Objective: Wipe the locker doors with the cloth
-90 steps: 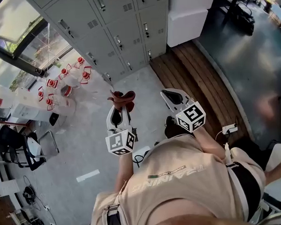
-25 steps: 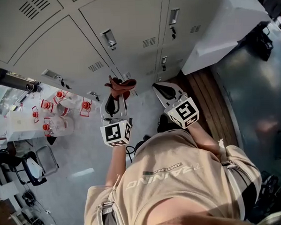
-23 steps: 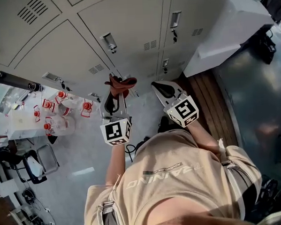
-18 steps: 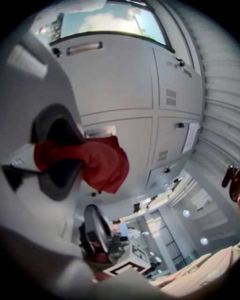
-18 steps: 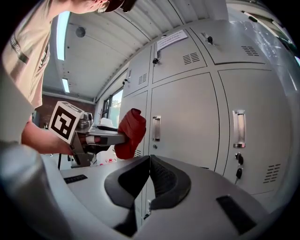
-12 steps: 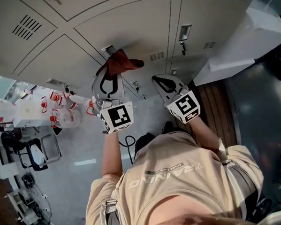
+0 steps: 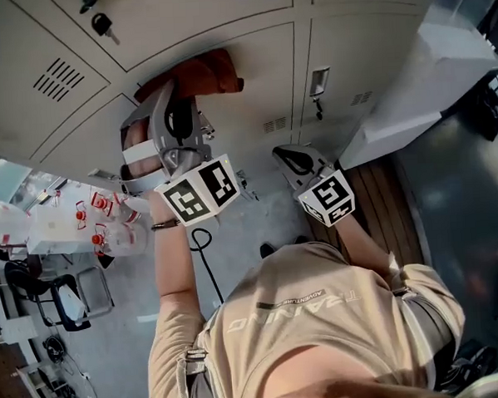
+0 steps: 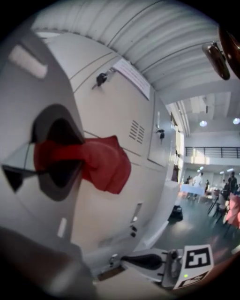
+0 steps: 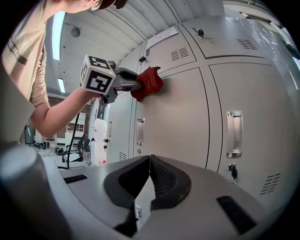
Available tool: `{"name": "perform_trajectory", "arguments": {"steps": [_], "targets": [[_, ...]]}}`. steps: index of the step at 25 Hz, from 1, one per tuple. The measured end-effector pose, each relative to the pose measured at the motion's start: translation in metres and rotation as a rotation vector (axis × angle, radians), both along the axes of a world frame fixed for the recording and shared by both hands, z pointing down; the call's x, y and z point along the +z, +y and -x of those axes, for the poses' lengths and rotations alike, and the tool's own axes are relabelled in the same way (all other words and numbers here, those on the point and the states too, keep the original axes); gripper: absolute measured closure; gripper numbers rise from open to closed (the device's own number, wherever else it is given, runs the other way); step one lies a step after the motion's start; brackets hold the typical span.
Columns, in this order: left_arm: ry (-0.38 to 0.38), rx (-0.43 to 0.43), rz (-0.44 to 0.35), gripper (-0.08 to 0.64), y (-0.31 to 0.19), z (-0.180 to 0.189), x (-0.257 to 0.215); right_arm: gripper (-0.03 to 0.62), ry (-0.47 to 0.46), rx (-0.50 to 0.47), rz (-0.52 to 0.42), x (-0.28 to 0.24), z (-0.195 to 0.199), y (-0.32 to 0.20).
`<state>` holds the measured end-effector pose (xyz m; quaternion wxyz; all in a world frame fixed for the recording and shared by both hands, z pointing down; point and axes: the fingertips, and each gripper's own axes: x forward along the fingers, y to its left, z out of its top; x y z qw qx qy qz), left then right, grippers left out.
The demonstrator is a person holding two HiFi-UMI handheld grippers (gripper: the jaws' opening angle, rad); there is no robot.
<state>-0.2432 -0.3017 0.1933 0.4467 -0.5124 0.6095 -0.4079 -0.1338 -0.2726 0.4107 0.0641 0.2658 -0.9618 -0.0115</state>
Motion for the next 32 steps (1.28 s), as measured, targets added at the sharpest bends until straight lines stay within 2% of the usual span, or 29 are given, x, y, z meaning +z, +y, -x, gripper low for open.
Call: {"name": "perform_trajectory", "arguments": {"steps": [4,10,14,18,22,29,32], "targets": [[-0.024,-0.048,-0.03,0.472,-0.01,0.009,-0.009,0.578,0.002,0.035,0.023,0.007,-0.007,-0.003],[-0.028,-0.034,-0.042,0.483,-0.017,0.011,0.003,0.578,0.022,0.045,0.044,0.017,-0.009,0.004],[0.011,-0.02,0.043,0.483,-0.019,0.011,0.034,0.577,0.03,0.059,0.058,0.023,-0.017,0.008],[0.056,-0.006,0.156,0.483,-0.021,0.01,0.088,0.577,0.048,0.056,0.069,0.029,-0.018,0.015],[0.075,-0.003,0.18,0.483,-0.018,0.006,0.121,0.577,0.063,0.044,0.073,0.032,-0.014,0.02],[0.111,-0.01,0.33,0.482,-0.02,0.012,0.197,0.578,0.085,0.035,0.077,0.036,-0.011,0.026],[0.119,-0.013,0.326,0.482,-0.02,0.012,0.212,0.577,0.097,0.042,0.08,0.038,-0.016,0.026]]}}
